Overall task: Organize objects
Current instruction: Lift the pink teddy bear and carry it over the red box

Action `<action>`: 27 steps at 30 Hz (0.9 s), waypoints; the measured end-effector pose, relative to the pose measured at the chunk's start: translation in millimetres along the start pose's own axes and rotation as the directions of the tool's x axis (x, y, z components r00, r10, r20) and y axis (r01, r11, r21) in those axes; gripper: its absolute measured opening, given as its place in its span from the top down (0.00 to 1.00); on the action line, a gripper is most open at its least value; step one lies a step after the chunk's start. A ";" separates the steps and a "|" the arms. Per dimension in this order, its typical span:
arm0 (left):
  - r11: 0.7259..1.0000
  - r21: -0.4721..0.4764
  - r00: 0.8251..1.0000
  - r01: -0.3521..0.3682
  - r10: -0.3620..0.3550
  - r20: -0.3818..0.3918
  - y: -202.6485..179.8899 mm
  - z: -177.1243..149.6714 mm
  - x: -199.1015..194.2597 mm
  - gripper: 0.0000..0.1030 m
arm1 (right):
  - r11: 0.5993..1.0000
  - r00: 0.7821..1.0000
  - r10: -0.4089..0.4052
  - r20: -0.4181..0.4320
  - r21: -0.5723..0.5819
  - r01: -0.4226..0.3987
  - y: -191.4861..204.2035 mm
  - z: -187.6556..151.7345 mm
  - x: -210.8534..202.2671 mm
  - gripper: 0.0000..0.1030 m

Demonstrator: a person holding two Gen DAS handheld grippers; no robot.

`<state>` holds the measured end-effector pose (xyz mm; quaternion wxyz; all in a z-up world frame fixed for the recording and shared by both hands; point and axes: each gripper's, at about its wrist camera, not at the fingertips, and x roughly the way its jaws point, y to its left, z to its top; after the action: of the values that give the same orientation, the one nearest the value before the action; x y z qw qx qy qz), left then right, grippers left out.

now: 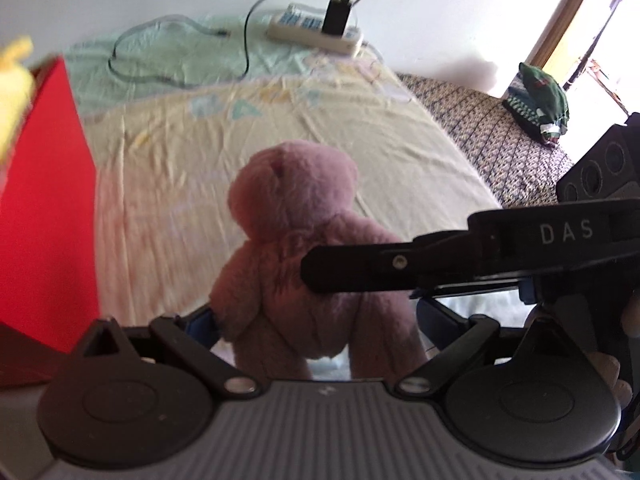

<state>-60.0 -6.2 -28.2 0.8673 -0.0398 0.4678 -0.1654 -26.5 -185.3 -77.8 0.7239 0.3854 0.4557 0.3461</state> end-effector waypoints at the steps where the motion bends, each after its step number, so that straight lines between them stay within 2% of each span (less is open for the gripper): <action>1: 1.000 0.006 1.000 -0.005 0.004 0.017 -2.0 0.8 -6.3 0.06 | 1.000 1.000 0.009 0.007 -0.009 -0.009 4.7 0.1 -2.2 0.63; 14: 1.000 0.015 0.987 -0.007 0.004 0.158 10.8 8.3 -76.1 0.05 | 0.990 0.995 0.076 0.062 -0.123 -0.068 66.8 -4.1 -1.0 0.63; 21: 1.000 0.025 0.975 0.017 -0.022 0.220 52.3 9.0 -117.0 0.06 | 0.986 0.990 0.112 0.089 -0.136 -0.100 102.7 -15.8 28.5 0.63; 27: 0.999 0.039 0.964 -0.002 -0.008 0.267 96.5 5.1 -151.2 0.06 | 0.979 0.986 0.133 0.104 -0.171 -0.114 140.6 -21.7 66.1 0.63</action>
<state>-108.4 133.4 73.8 0.9228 -0.0457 0.3432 -0.1688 -44.8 -58.6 12.7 0.7553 0.3712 0.3584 0.4040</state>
